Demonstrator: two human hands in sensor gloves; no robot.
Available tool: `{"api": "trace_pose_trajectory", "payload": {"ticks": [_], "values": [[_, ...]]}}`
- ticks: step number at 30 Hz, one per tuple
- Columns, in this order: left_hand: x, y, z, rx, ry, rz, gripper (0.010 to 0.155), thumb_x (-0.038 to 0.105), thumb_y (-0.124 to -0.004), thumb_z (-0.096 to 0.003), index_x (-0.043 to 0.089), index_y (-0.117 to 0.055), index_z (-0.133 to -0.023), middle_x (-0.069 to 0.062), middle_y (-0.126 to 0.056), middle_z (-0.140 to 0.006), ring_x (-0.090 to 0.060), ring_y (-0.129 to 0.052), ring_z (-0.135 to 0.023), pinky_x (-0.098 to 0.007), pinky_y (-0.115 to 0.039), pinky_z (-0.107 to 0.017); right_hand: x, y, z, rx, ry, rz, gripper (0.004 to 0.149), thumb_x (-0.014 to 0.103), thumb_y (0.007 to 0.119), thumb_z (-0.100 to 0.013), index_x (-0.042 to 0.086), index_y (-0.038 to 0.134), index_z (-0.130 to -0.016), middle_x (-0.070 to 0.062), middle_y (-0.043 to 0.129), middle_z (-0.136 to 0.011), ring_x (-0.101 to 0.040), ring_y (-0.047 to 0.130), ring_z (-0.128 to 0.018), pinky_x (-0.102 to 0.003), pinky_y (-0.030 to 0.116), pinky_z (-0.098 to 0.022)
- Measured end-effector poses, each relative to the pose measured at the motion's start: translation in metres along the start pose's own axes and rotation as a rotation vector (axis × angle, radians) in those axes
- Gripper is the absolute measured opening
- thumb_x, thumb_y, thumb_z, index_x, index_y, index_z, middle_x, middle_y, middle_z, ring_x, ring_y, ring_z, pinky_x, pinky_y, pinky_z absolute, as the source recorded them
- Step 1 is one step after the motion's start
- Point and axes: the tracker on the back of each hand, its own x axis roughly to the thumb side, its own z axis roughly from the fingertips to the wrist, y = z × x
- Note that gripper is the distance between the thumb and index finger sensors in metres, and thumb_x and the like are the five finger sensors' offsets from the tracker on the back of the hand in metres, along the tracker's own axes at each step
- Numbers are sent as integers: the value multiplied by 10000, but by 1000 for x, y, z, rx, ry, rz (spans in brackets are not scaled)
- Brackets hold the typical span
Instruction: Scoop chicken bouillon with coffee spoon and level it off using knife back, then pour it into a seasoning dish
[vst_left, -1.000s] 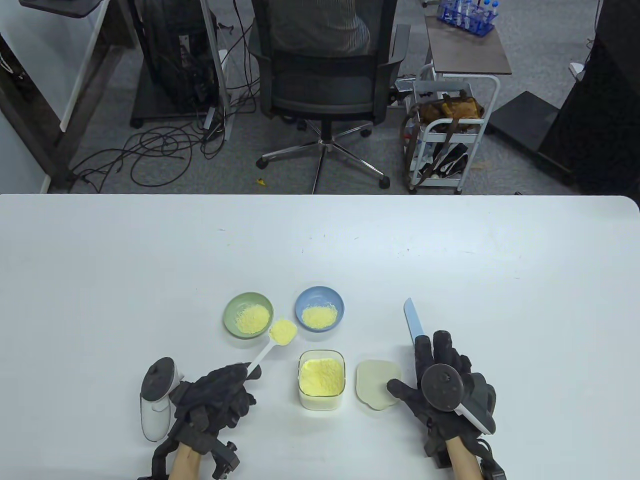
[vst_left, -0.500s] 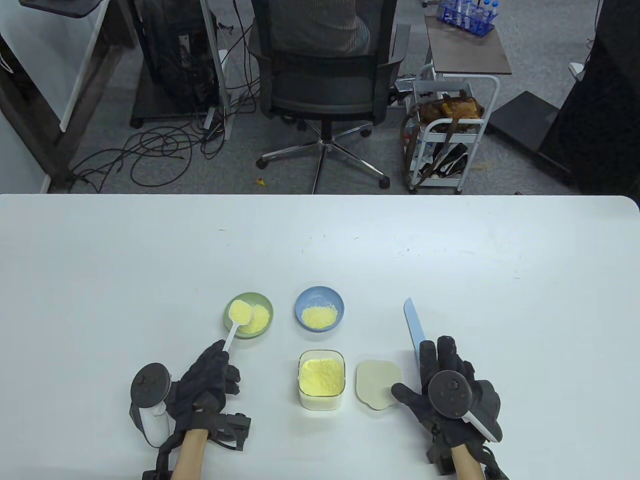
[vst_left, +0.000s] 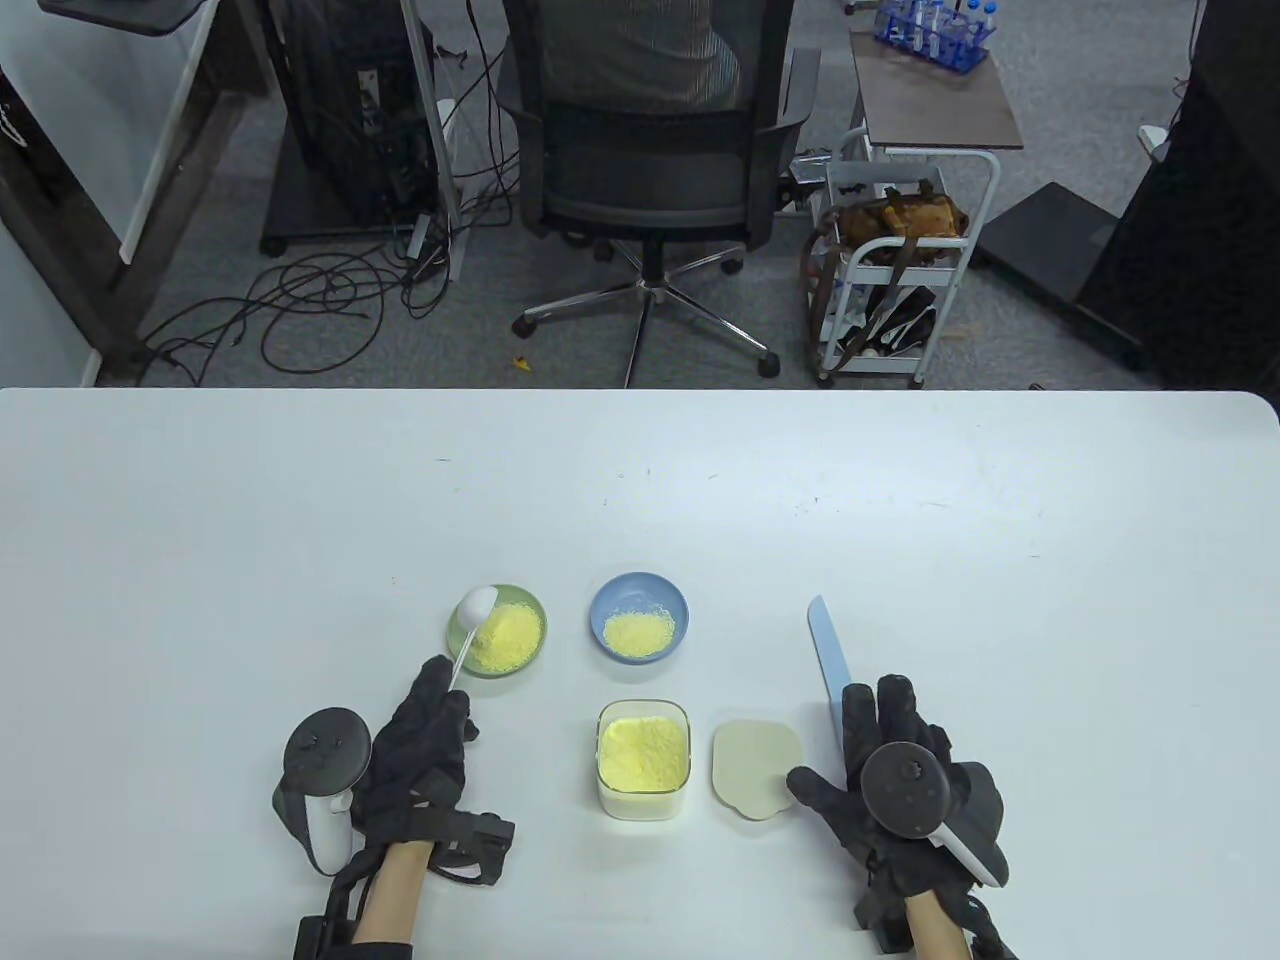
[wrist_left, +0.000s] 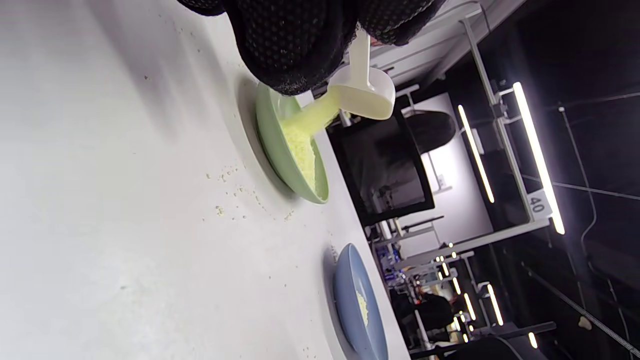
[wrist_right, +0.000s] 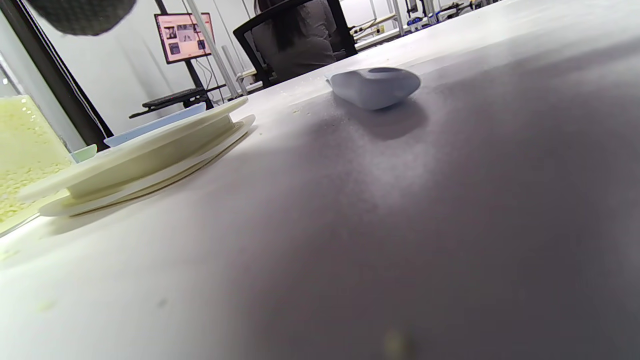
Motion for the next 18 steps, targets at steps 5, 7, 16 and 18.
{"api": "trace_pose_trajectory", "payload": {"ticks": [5, 7, 16, 18], "values": [[-1, 2, 2, 10, -24, 8, 534, 297, -717, -520, 110, -545, -989, -131, -734, -768, -120, -848, -527, -468, -493, -701, 0, 0, 0, 7, 0, 0, 899, 536, 708, -481, 94, 159, -1038, -288, -57, -1049, -595, 266, -971, -743, 133, -661], [-1, 4, 3, 16, -38, 43, 530, 300, -712, -519, 93, -563, -983, -131, -751, -752, -113, -859, -506, -462, -513, -692, 0, 0, 0, 7, 0, 0, 898, 535, 709, -482, 96, 158, -1039, -287, -58, -1050, -596, 262, -971, -743, 131, -661], [-2, 10, 11, -45, -48, 222, 457, 350, -720, -506, -23, -828, -746, -40, -925, -338, 2, -844, -55, -371, -767, -449, 4, 1, -1, -3, -12, 22, 900, 545, 708, -478, 99, 165, -1041, -283, -43, -1056, -594, 270, -972, -742, 135, -661], [-3, 10, 12, -68, -49, 254, 444, 377, -730, -500, -13, -889, -642, -14, -930, -250, 17, -832, 5, -351, -796, -399, 8, 0, 0, -11, -34, 2, 898, 548, 707, -478, 94, 175, -1041, -288, -28, -1057, -596, 282, -968, -743, 147, -658]]}}
